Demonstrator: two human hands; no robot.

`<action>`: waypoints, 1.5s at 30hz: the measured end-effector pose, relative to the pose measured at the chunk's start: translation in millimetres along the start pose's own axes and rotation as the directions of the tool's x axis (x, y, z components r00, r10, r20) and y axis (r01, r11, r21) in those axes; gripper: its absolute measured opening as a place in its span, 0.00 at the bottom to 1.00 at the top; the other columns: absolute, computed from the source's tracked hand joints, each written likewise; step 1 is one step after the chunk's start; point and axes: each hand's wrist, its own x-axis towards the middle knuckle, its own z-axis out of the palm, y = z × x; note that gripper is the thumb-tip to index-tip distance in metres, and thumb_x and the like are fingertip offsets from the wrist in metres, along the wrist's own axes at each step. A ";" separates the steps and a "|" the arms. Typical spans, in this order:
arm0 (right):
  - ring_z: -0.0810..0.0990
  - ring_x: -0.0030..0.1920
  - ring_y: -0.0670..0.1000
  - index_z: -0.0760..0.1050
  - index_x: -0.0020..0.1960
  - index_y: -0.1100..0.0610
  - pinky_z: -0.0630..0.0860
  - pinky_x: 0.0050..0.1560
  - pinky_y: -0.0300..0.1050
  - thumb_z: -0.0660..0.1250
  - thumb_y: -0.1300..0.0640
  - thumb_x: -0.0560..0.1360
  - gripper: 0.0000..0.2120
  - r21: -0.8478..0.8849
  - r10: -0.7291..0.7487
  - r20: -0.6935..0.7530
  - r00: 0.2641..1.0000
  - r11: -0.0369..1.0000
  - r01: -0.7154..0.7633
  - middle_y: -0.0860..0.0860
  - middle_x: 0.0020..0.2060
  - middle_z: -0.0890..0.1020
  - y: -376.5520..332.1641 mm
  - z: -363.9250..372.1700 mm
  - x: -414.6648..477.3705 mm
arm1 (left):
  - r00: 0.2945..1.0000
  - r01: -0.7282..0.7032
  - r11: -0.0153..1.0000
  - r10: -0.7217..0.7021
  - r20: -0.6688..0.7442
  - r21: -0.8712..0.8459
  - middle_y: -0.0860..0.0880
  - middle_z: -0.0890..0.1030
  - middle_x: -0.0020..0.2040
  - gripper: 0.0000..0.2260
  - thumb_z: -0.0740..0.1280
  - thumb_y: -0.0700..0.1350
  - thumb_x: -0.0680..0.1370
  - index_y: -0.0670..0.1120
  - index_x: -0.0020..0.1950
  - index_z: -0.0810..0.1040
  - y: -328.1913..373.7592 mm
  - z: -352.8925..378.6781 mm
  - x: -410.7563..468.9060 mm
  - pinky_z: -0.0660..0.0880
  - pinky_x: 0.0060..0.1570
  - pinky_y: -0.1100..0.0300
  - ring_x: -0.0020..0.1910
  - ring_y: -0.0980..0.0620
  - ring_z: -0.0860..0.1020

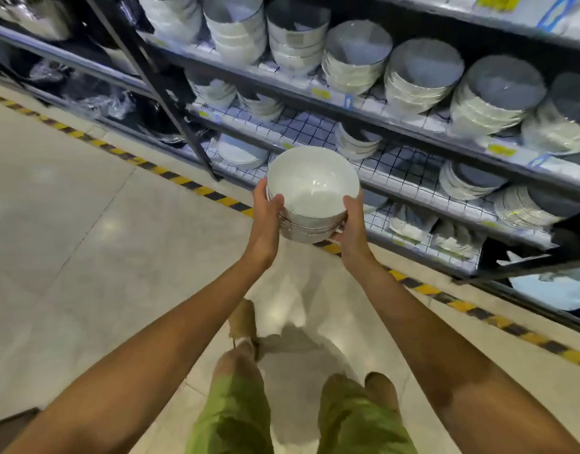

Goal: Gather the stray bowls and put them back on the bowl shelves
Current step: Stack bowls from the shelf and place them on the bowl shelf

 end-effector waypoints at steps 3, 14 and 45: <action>0.75 0.55 0.47 0.65 0.66 0.45 0.76 0.54 0.47 0.63 0.43 0.62 0.32 0.067 -0.007 -0.082 0.997 0.998 0.012 0.46 0.56 0.75 21.6 37.6 31.7 | 0.998 0.039 0.999 -0.038 0.051 -0.023 0.50 0.67 0.68 0.23 0.56 0.48 0.78 0.51 0.73 0.59 -11.5 -30.0 49.7 0.67 0.68 0.42 0.67 0.49 0.68; 0.72 0.61 0.48 0.59 0.75 0.49 0.71 0.65 0.57 0.60 0.43 0.65 0.39 0.018 -0.181 -0.167 0.969 0.982 0.186 0.50 0.65 0.71 93.3 56.7 168.2 | 0.975 -0.095 0.995 0.098 0.200 -0.028 0.53 0.66 0.69 0.27 0.56 0.52 0.76 0.51 0.75 0.56 -102.7 -46.2 190.8 0.72 0.63 0.57 0.65 0.54 0.69; 0.73 0.63 0.52 0.65 0.67 0.49 0.70 0.67 0.57 0.56 0.45 0.71 0.25 -0.048 -0.566 -0.120 0.815 0.824 0.565 0.48 0.61 0.74 96.1 56.6 307.8 | 0.907 -0.348 0.915 0.383 0.175 -0.204 0.47 0.63 0.73 0.20 0.49 0.51 0.83 0.51 0.76 0.54 -141.0 0.5 328.8 0.67 0.69 0.42 0.70 0.47 0.65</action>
